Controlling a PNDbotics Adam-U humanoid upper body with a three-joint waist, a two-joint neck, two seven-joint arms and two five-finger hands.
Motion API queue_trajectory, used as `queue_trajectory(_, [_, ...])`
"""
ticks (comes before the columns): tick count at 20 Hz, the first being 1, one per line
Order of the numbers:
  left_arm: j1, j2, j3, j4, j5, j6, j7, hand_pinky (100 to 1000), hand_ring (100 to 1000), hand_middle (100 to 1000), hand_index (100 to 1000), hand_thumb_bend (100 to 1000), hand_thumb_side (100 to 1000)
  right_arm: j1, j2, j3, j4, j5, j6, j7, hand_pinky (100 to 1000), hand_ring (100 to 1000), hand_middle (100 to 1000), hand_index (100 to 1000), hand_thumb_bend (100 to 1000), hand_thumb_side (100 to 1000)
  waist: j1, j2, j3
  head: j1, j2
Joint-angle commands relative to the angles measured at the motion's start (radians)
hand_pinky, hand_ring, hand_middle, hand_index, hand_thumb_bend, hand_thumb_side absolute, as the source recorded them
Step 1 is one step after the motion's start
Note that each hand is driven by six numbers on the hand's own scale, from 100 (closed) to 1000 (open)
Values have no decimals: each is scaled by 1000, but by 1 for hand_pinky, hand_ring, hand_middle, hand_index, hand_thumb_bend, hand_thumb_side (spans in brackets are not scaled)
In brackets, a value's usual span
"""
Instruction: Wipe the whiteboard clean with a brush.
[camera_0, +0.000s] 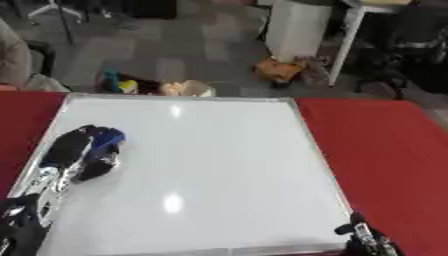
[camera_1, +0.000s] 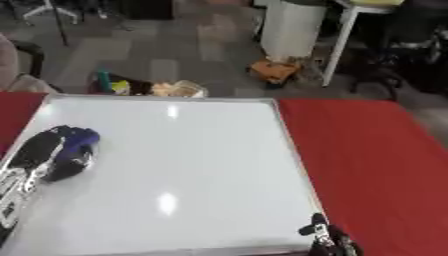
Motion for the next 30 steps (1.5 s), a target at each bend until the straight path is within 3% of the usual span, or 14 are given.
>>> queue_trajectory(1, [11,-61,-47,-2,-2,-31,-34,685,763,704,885,100,653,-5,-5,-1,-19,3,0,1,345,248,100,541,100,824,-2,3,-4,1,-9])
queue_trajectory(17, [-10,-119,-122,-89,35,-87,-111,682,765,703,887,100,664,-6,-4,2,-18,2,1,3,345,248,100,541,100,824,-2,3,-11,9,-7])
queue_trajectory(30, [-14,-99,-94,-48,-12,-57,-67,690,762,707,880,100,605,-8,-6,1,-17,2,0,2,345,248,100,541,100,824,0,4,-11,8,-8])
